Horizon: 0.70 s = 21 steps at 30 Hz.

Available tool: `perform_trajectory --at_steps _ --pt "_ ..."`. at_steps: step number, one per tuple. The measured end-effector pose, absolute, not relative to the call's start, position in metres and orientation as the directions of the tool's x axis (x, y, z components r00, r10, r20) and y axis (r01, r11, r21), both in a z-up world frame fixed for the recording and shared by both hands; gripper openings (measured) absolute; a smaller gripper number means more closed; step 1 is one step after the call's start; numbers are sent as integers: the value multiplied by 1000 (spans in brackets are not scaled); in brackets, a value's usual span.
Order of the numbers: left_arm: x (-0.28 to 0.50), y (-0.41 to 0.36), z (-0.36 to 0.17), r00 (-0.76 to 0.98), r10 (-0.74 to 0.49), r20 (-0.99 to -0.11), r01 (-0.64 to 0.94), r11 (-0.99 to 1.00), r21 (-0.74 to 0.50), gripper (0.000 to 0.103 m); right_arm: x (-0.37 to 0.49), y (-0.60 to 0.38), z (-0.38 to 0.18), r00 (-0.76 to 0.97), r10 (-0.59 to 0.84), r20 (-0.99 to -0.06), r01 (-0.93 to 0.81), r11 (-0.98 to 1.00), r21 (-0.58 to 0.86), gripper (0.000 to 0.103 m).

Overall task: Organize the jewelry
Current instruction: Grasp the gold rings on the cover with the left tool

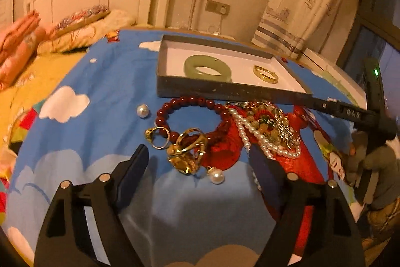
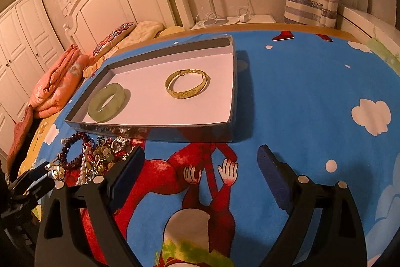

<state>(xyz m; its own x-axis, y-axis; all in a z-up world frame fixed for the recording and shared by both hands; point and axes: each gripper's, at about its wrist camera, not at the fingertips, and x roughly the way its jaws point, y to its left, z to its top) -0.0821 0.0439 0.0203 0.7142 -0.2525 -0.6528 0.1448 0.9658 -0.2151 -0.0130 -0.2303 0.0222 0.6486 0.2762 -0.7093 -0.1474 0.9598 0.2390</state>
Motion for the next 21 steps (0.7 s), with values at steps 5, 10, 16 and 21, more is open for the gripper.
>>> perform_trajectory --at_steps 5,10,16,21 --pt "-77 44 29 728 -179 -662 131 984 -121 80 -14 -228 22 650 277 -707 -157 960 232 88" --pt "-66 31 21 683 -166 -711 208 978 -28 34 -15 -228 23 652 284 -703 -164 958 234 88" --pt "-80 49 32 745 -250 -619 229 967 -114 22 -34 -205 43 701 368 -611 -295 930 221 87" --pt "-77 86 39 790 -139 -597 78 989 -126 22 -49 -132 57 630 492 -600 -551 828 100 74"
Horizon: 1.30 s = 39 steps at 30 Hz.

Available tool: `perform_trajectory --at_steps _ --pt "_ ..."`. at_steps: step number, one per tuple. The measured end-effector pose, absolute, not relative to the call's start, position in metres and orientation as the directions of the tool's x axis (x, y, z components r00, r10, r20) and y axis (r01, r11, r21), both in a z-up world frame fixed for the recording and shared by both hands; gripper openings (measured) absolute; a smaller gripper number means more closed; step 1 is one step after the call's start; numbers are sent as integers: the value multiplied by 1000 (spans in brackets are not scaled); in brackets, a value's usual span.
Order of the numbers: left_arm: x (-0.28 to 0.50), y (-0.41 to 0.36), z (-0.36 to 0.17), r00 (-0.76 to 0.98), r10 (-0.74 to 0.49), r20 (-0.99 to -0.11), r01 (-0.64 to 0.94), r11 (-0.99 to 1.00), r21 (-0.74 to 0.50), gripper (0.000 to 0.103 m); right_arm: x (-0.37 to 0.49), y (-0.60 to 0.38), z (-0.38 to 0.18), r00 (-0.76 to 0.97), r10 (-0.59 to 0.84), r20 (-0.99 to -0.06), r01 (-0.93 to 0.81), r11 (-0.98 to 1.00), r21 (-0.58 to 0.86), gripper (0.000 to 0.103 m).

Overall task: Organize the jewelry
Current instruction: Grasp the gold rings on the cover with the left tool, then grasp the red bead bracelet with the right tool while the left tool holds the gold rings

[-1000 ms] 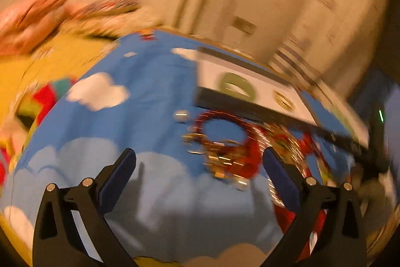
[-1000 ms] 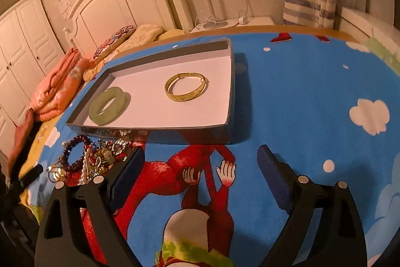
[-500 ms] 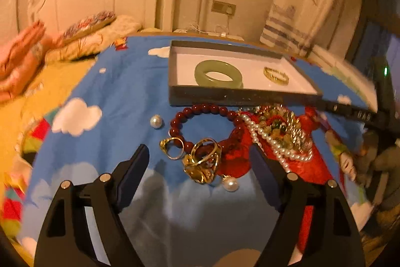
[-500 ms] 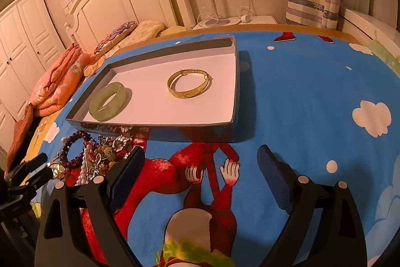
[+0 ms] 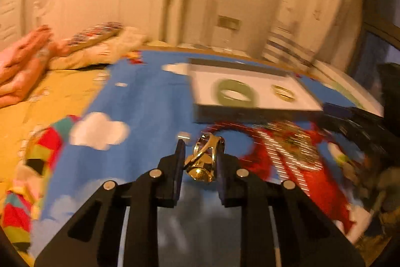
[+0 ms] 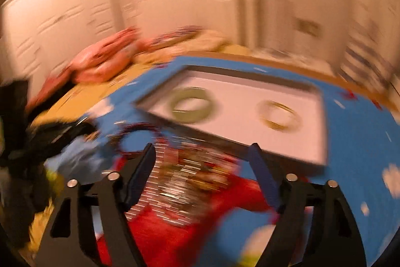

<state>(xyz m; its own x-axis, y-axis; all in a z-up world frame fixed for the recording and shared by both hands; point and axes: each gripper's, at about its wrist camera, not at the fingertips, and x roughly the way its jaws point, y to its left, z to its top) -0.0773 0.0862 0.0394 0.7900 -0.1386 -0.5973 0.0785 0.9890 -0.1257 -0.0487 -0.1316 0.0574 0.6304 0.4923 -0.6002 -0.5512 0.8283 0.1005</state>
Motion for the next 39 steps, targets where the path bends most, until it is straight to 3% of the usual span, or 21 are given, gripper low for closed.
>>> perform_trajectory --at_steps 4,7,12,16,19,21,31,37,39 --pt "-64 113 37 784 -44 -619 -46 991 -129 22 -48 -70 60 493 573 -654 -725 687 55 62" --pt "-53 131 28 746 -81 -661 -81 974 -211 22 -38 -37 53 436 551 -712 -782 624 4 49" --pt "-38 139 15 684 -124 -719 -87 964 -249 22 -31 -3 30 320 496 -807 -847 532 -8 47" --pt "-38 143 12 683 -155 -713 -75 957 -279 22 -29 6 21 308 494 -813 -848 530 1 42" --pt "-38 144 10 684 -170 -710 -70 953 -296 25 -32 13 19 301 492 -817 -856 517 -4 20" --pt "-38 144 10 685 -177 -707 -64 951 -301 26 -31 13 21 311 485 -817 -854 520 -16 18" --pt "-39 140 10 687 -185 -703 -52 952 -301 30 -45 -22 47 250 664 -705 -809 543 225 16" --pt "-42 137 13 702 -180 -689 -39 956 -290 8 -30 -48 51 184 805 -565 -699 511 500 15" --pt "-43 137 13 704 -179 -687 -39 957 -289 8 -26 -55 51 171 836 -521 -660 490 570 15"
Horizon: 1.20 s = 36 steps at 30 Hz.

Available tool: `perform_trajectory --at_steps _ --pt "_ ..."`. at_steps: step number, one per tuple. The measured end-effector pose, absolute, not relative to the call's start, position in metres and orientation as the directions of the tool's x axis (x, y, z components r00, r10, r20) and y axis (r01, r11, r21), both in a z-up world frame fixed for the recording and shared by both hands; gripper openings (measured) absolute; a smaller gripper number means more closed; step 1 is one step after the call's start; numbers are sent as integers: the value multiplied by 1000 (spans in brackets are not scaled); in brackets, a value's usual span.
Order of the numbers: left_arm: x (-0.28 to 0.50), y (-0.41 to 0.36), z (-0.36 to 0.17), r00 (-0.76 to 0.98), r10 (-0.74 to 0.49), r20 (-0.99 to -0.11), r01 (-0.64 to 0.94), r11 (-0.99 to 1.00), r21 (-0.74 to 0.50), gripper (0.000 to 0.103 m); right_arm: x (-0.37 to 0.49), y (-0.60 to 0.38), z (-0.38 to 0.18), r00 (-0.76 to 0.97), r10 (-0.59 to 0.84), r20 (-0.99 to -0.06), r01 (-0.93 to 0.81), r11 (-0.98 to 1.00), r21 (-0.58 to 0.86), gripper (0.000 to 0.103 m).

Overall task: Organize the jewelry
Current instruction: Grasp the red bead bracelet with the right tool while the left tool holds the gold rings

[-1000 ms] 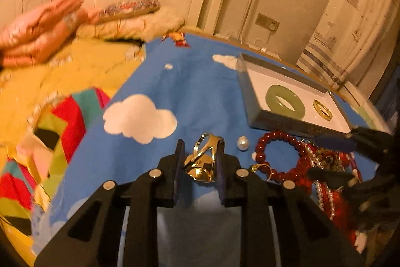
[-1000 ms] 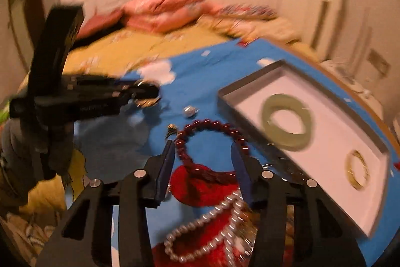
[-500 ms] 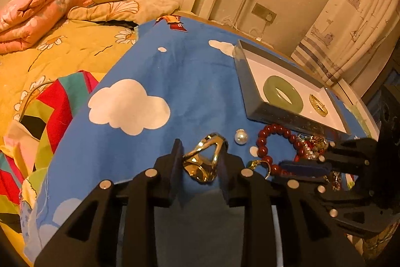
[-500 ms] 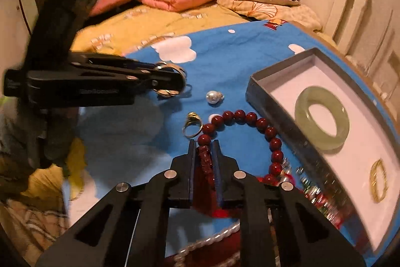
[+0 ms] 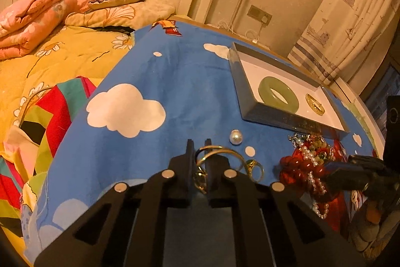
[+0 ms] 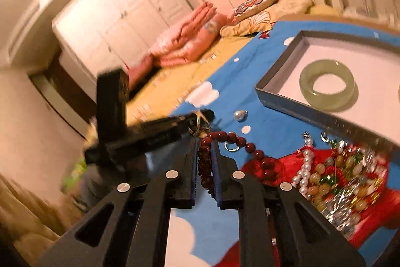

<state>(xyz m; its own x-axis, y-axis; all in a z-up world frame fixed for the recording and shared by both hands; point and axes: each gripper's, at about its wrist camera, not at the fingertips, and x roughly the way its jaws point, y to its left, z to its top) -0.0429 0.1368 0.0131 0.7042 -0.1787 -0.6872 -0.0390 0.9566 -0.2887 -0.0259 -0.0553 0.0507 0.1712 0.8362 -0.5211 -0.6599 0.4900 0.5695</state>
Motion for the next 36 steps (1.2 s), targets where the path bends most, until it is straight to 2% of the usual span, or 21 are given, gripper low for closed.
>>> perform_trajectory --at_steps 9,18,22,26,32,36 --pt "-51 135 20 738 -130 -662 -51 968 -247 6 -24 -83 57 204 880 -429 -605 458 652 15" --pt "-64 128 31 782 -64 -620 -66 981 -185 6 -36 -106 71 250 889 -384 -625 451 637 14" --pt "-61 124 29 765 -53 -642 -67 984 -162 6 -44 -97 69 308 813 -494 -675 553 489 14" --pt "-57 131 25 753 -78 -653 -72 977 -199 6 -63 -62 59 204 762 -615 -753 523 399 14" --pt "-56 140 22 752 -116 -648 -76 963 -260 6 -92 -23 34 72 683 -727 -840 435 325 14" --pt "-55 140 21 750 -132 -648 -62 961 -269 6 -97 -19 28 66 658 -750 -852 428 300 15"
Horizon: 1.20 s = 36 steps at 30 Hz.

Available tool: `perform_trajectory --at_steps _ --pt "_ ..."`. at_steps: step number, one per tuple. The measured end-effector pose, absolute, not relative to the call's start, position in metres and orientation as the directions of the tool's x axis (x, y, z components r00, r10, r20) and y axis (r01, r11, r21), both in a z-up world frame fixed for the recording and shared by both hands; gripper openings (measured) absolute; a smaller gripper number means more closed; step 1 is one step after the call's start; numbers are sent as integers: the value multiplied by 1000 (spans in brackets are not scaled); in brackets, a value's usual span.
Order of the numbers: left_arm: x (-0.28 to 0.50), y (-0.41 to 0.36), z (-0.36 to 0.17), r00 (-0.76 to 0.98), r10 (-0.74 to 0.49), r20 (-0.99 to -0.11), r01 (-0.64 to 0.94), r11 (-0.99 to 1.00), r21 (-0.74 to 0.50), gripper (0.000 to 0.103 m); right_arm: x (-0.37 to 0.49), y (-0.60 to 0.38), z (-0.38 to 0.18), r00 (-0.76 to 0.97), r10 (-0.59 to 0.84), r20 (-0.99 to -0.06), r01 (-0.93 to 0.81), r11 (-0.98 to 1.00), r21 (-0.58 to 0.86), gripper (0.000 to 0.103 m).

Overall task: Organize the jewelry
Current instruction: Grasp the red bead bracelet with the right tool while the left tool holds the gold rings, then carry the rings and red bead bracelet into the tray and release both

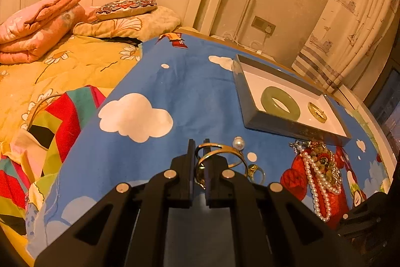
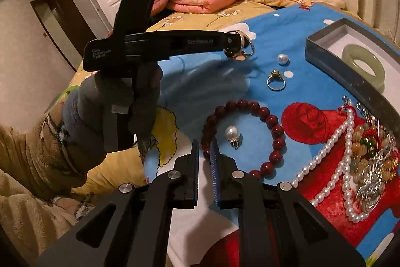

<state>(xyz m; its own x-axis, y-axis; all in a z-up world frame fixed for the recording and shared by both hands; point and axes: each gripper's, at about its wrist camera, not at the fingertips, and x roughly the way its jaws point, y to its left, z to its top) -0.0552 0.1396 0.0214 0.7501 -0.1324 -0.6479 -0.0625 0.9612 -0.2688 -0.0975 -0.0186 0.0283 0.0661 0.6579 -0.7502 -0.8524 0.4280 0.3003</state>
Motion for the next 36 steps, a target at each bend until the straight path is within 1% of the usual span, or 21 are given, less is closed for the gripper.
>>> perform_trajectory --at_steps 1,4,6,7,10,12,13,14,15,18,19,22,23,27,29,32,36 --pt "-55 140 21 750 -136 -647 -61 960 -272 6 -98 -18 28 72 650 -756 -857 429 287 16" --pt "-55 140 21 750 -143 -646 -55 959 -276 6 -101 -15 32 61 649 -758 -870 407 279 27" --pt "-56 139 21 751 -144 -644 -53 959 -277 6 -103 -8 35 74 631 -772 -879 407 249 27" --pt "-56 139 21 752 -145 -643 -54 959 -279 6 -106 -5 35 88 607 -790 -890 404 212 27" --pt "-56 140 20 751 -149 -644 -53 957 -284 6 -109 4 31 124 557 -821 -913 388 126 26" --pt "-56 139 21 749 -150 -645 -53 957 -285 6 -112 3 29 134 566 -813 -928 359 96 25" --pt "-56 139 20 749 -151 -645 -53 957 -286 6 -113 1 28 142 576 -805 -937 340 78 23" --pt "-56 139 20 750 -151 -644 -53 957 -286 6 -114 -2 27 156 587 -794 -945 322 52 17" --pt "-57 139 20 750 -153 -643 -51 957 -287 6 -112 -5 28 151 594 -790 -942 330 68 15" --pt "-58 139 22 761 -150 -631 -49 957 -286 6 -115 -13 32 175 603 -778 -935 349 60 13" --pt "-58 140 23 764 -149 -628 -50 957 -287 6 -114 -18 36 163 629 -760 -928 360 99 13" --pt "-60 140 25 774 -144 -617 -54 956 -290 6 -94 -40 47 76 743 -665 -863 384 329 13" --pt "-60 140 25 775 -143 -615 -52 956 -287 6 -85 -52 49 55 788 -613 -823 384 419 13" --pt "-61 136 28 776 -128 -617 -50 964 -262 6 -53 -86 50 40 902 -430 -661 346 665 13" --pt "-62 133 30 777 -116 -618 -47 970 -240 6 -38 -105 47 63 926 -371 -584 336 739 13" --pt "-61 126 32 775 -105 -623 -38 976 -212 6 -25 -121 46 81 946 -315 -516 310 799 14" --pt "-58 117 39 777 -150 -611 -4 970 -243 6 -19 -132 42 87 969 -232 -441 246 863 14"
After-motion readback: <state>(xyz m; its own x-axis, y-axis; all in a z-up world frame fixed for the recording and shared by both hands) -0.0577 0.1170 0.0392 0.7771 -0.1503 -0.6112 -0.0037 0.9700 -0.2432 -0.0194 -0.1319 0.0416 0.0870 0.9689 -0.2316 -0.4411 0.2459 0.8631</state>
